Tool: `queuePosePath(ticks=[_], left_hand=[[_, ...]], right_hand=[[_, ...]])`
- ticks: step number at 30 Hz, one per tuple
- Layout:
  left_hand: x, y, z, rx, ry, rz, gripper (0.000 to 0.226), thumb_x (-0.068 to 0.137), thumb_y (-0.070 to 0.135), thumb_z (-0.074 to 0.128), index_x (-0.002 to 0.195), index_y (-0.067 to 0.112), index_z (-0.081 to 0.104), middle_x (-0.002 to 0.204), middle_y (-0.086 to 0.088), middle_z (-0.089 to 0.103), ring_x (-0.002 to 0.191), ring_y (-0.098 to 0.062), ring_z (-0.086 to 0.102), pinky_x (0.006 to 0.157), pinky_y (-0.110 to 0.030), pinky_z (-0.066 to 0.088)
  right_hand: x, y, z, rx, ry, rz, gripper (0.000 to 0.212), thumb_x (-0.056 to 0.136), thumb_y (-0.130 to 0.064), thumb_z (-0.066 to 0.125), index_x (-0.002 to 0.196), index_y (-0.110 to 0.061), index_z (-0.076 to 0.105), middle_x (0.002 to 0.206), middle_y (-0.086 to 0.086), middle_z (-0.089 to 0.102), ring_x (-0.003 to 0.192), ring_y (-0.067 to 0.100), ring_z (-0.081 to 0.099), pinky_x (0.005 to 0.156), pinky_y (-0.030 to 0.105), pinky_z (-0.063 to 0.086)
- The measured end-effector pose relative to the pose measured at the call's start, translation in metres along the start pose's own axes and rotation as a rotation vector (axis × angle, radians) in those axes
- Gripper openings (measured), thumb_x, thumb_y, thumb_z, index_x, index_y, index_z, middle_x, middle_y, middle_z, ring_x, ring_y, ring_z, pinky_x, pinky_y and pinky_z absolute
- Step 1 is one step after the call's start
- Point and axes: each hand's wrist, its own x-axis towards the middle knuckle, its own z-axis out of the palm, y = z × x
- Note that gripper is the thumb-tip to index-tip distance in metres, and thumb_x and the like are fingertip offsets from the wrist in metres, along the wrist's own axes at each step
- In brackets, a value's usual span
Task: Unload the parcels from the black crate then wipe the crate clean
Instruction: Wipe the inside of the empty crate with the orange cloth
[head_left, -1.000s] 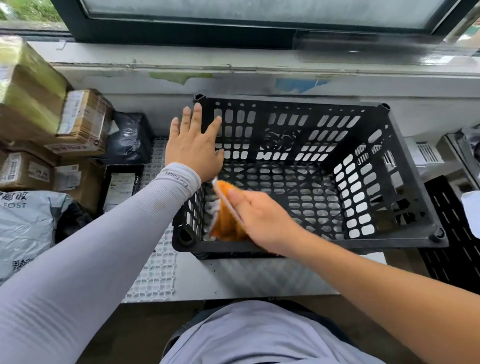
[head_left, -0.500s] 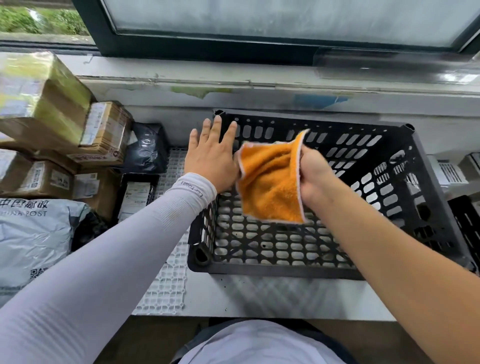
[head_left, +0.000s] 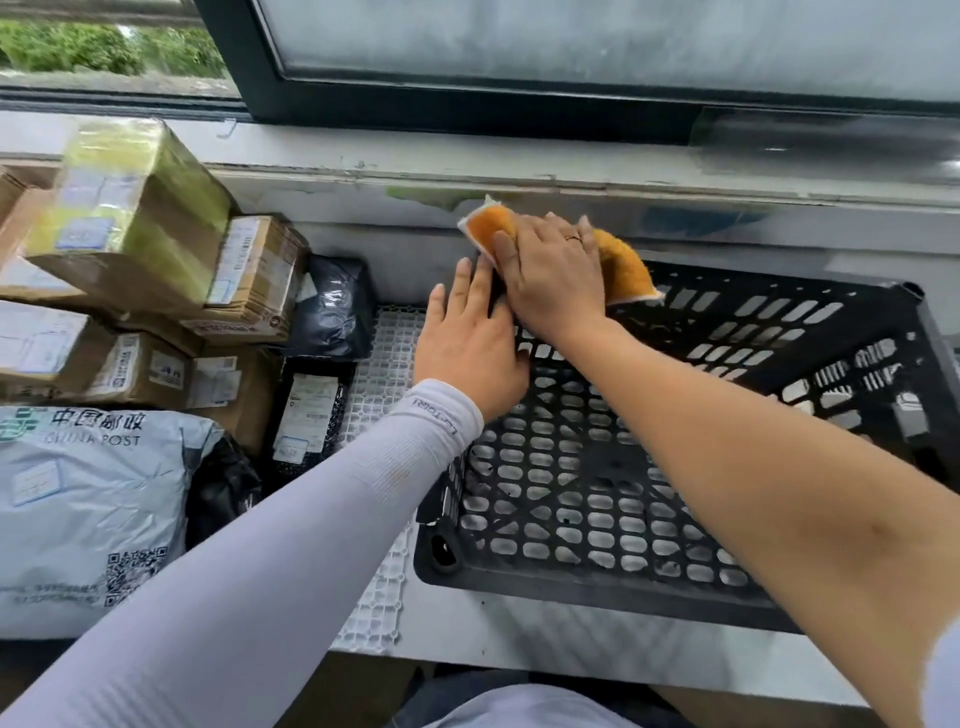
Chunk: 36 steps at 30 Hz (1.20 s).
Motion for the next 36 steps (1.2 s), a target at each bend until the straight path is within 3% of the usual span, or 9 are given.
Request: queuePosePath(ticks=[3, 9, 21, 25, 31, 36], left_hand=[[0.001, 0.001, 0.003, 0.023, 0.003, -0.003, 0.080, 0.098, 0.045, 0.049, 0.164, 0.015, 0.016, 0.173, -0.012, -0.008, 0.159, -0.030, -0.009, 0.129, -0.050, 0.002], [-0.001, 0.001, 0.007, 0.042, 0.015, 0.018, 0.084, 0.099, 0.049, 0.047, 0.166, 0.022, 0.006, 0.172, -0.013, -0.012, 0.159, -0.032, -0.011, 0.129, -0.051, 0.002], [0.005, 0.016, -0.001, 0.189, -0.010, -0.043, 0.089, 0.098, 0.056, 0.048, 0.166, 0.026, -0.002, 0.172, -0.009, -0.015, 0.159, -0.030, -0.012, 0.127, -0.054, -0.006], [0.027, 0.057, 0.000, 0.188, 0.026, 0.042, 0.089, 0.099, 0.054, 0.046, 0.165, 0.027, -0.007, 0.172, -0.007, -0.015, 0.159, -0.029, -0.012, 0.127, -0.054, -0.007], [0.083, 0.111, 0.010, 0.115, 0.032, 0.133, 0.090, 0.098, 0.059, 0.048, 0.165, 0.029, -0.004, 0.174, -0.006, -0.002, 0.160, -0.031, -0.003, 0.128, -0.055, -0.001], [0.090, 0.119, 0.030, 0.128, 0.109, 0.105, 0.096, 0.091, 0.071, 0.048, 0.164, 0.032, 0.001, 0.171, -0.005, 0.015, 0.157, -0.035, 0.012, 0.126, -0.060, 0.000]], right_hand=[[0.000, 0.003, 0.005, -0.154, -0.013, -0.007, 0.056, 0.109, -0.051, 0.017, 0.141, -0.023, 0.053, 0.133, 0.005, 0.064, 0.127, 0.031, 0.056, 0.123, 0.052, 0.021], [-0.018, 0.051, -0.008, -0.349, -0.006, -0.033, 0.046, 0.105, -0.046, 0.036, 0.145, -0.022, 0.039, 0.127, 0.012, 0.057, 0.120, 0.039, 0.052, 0.119, 0.055, 0.025], [-0.050, 0.148, -0.053, -0.395, -0.030, 0.042, 0.047, 0.106, -0.049, 0.037, 0.144, -0.021, 0.036, 0.130, 0.012, 0.052, 0.124, 0.038, 0.047, 0.124, 0.057, 0.015], [-0.055, 0.161, -0.057, -0.384, -0.030, 0.034, 0.049, 0.105, -0.048, 0.038, 0.145, -0.021, 0.035, 0.131, 0.012, 0.051, 0.125, 0.038, 0.046, 0.124, 0.057, 0.013], [-0.067, 0.199, -0.080, -0.399, -0.064, 0.129, 0.056, 0.102, -0.057, 0.036, 0.145, -0.021, 0.033, 0.136, 0.013, 0.048, 0.133, 0.039, 0.040, 0.125, 0.057, 0.006], [-0.082, 0.237, -0.098, -0.423, -0.080, 0.231, 0.065, 0.102, -0.063, 0.032, 0.153, -0.023, 0.022, 0.148, 0.015, 0.038, 0.145, 0.040, 0.029, 0.125, 0.059, 0.004]])
